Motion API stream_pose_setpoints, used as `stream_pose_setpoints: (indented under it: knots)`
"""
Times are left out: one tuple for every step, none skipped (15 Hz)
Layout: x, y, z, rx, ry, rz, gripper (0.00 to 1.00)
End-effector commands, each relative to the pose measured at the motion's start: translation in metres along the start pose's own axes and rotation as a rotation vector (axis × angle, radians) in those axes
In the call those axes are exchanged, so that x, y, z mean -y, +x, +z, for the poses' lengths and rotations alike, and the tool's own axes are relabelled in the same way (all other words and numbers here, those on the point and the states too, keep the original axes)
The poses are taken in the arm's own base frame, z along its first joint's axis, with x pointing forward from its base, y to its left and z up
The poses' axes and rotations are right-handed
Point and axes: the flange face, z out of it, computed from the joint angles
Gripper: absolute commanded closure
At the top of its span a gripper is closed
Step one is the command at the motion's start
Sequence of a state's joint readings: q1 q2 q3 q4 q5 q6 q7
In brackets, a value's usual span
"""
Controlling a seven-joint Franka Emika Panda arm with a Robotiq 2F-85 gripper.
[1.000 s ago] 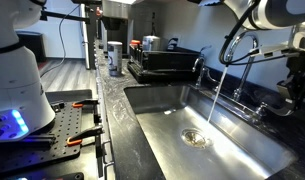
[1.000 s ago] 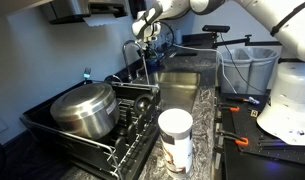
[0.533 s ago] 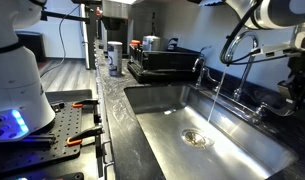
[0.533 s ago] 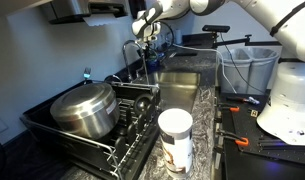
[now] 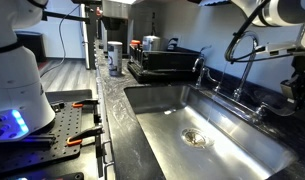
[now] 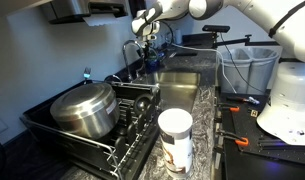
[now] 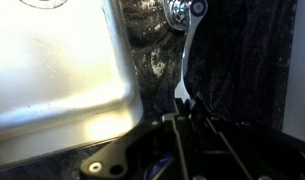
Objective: Push the faucet handle on the right forwards then backwards.
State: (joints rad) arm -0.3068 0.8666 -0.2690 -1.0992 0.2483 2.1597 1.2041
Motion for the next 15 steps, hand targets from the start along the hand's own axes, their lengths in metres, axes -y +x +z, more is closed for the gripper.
stream_pose_setpoints:
  knots:
    - [0.012, 0.002, -0.017, -0.008, 0.016, 0.0, 0.97]
    - [0.013, 0.002, -0.018, -0.01, 0.019, -0.002, 0.97]
    - [0.014, 0.003, -0.018, -0.012, 0.022, -0.004, 0.97]
    - [0.015, 0.003, -0.018, -0.014, 0.027, -0.004, 0.97]
    - [0.017, 0.003, -0.019, -0.018, 0.036, -0.004, 0.97]
    - [0.018, 0.004, -0.021, -0.02, 0.041, -0.005, 0.97]
    - [0.019, 0.004, -0.023, -0.022, 0.048, -0.005, 0.97]
    - [0.02, 0.005, -0.025, -0.023, 0.054, -0.004, 0.97]
    - [0.021, 0.006, -0.027, -0.026, 0.06, -0.005, 0.97]
    - [0.022, 0.007, -0.03, -0.028, 0.067, -0.007, 0.97]
    - [0.023, 0.007, -0.033, -0.031, 0.072, -0.01, 0.97]
    - [0.023, 0.007, -0.037, -0.031, 0.075, -0.016, 0.97]
    - [0.023, 0.008, -0.04, -0.033, 0.081, -0.023, 0.97]
    - [0.022, 0.008, -0.044, -0.033, 0.081, -0.033, 0.97]
    - [0.022, 0.009, -0.047, -0.036, 0.087, -0.037, 0.97]
